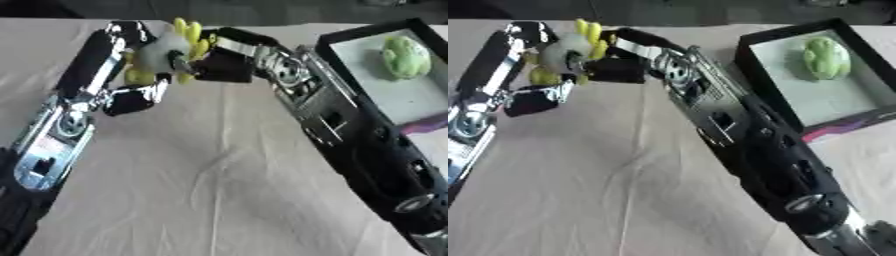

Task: Pick up the objects with one hand, pass them to the other hand, and then place them into the box on the other side of the table.

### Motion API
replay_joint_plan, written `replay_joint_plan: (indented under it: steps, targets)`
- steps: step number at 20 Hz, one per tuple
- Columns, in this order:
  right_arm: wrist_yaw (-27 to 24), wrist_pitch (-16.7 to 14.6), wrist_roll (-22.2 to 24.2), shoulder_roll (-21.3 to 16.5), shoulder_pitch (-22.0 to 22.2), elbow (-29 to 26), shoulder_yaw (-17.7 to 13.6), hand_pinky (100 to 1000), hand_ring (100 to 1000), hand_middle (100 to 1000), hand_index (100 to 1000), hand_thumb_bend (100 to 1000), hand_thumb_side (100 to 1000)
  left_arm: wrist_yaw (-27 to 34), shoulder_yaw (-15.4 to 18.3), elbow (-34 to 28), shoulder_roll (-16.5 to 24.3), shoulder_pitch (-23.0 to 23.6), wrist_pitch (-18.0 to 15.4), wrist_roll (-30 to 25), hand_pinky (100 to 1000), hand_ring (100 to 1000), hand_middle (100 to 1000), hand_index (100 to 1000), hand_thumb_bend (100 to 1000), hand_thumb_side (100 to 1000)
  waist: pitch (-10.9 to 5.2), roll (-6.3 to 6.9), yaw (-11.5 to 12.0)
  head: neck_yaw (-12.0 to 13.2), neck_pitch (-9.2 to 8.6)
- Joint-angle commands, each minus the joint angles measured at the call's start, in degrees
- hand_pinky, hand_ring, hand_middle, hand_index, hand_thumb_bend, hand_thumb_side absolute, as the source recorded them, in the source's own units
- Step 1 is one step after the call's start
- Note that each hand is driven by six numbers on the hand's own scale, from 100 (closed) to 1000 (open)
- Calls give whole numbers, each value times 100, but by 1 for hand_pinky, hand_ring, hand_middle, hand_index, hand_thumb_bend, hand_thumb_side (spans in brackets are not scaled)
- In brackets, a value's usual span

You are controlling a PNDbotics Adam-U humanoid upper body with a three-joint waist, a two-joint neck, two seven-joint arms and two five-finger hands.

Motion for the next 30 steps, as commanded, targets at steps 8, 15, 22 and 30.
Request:
replay_joint_plan:
  steps: [8, 15, 22, 30]
  targets:
    - [-1000, 450, -803, 42, -77, -177, -16, 957, 834, 653, 669, 100, 553, 82, -11, -114, -68, -161, 9, 78, 722, 604, 519, 464, 100, 100, -210, -39, -6, -8, -13]
    - [-1331, 583, -990, -23, -37, -269, -2, 952, 820, 613, 602, 100, 556, 207, 14, -96, -78, -140, 230, 257, 734, 641, 591, 689, 340, 193, -209, -25, -13, 14, -21]
    - [-1460, 698, -990, -111, -3, -378, -41, 949, 811, 597, 582, 100, 529, 73, 54, -9, -63, -107, 611, 410, 774, 736, 706, 852, 704, 406, -213, -13, -37, 42, -45]
    - [-1553, 762, -1036, -193, 40, -454, -111, 949, 809, 594, 580, 100, 520, -27, 68, 24, -46, -70, 764, 474, 778, 741, 712, 860, 753, 423, -213, 7, -66, 52, -47]
